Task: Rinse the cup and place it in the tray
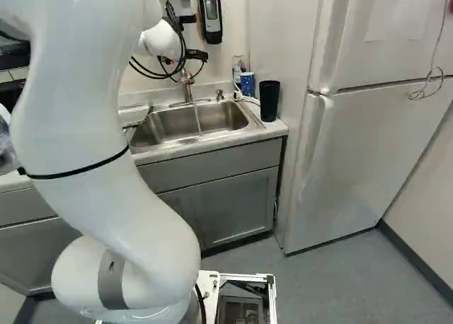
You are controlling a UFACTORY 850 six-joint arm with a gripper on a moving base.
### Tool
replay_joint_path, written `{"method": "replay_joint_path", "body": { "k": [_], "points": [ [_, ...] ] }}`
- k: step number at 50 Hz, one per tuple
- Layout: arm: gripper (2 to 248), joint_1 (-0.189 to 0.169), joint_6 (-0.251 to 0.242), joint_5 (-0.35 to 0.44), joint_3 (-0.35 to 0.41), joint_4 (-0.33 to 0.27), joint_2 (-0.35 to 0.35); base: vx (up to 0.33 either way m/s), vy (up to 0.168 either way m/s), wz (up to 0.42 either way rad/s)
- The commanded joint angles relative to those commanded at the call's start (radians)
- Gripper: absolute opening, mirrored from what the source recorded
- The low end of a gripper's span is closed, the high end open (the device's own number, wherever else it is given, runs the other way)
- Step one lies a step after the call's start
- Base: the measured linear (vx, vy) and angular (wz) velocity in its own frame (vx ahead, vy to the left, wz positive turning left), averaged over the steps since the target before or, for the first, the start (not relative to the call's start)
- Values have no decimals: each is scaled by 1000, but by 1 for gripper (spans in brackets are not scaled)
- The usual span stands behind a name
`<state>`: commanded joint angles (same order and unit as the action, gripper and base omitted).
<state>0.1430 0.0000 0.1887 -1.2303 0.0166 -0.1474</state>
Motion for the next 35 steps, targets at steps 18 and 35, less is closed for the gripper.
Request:
{"method": "replay_joint_path", "body": {
  "k": [18,35],
  "points": [
    [247,7,0,-58,91,0,86,0,0,0],
    [247,13,0,-129,170,0,165,0,0,0]
  ]
}}
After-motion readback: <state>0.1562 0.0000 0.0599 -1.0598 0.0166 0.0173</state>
